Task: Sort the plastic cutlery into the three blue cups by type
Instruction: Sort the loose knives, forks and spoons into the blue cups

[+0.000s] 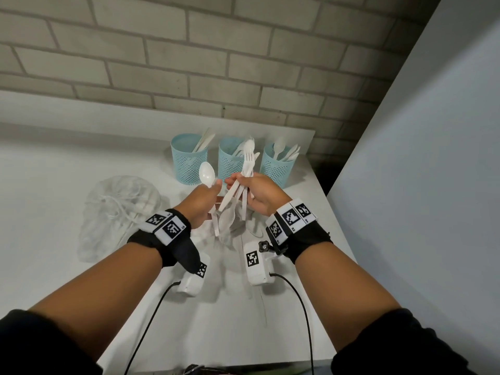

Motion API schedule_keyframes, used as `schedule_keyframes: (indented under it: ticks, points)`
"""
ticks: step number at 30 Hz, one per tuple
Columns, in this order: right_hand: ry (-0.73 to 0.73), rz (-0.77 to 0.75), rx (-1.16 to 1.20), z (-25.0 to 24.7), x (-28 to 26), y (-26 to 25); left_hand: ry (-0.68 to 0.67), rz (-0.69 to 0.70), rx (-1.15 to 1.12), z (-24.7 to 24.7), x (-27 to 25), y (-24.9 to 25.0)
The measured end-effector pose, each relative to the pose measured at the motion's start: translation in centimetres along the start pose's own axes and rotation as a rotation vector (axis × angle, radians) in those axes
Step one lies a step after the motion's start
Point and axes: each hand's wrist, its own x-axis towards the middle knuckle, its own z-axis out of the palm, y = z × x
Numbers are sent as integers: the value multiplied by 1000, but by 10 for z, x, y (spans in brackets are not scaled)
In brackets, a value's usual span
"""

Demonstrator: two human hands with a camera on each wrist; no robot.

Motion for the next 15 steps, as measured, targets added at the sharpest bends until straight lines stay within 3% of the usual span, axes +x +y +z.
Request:
schedule_keyframes:
  ticks: [4, 8, 15]
  points:
    - [37, -35, -23, 6, 1, -3, -140, 97, 31, 0, 0, 1]
    - [-2, 30, -70, 11, -2, -6, -226, 173, -23, 1, 2, 0]
    - [-149, 82, -148, 12, -6, -12, -252, 265, 4, -1, 8, -3]
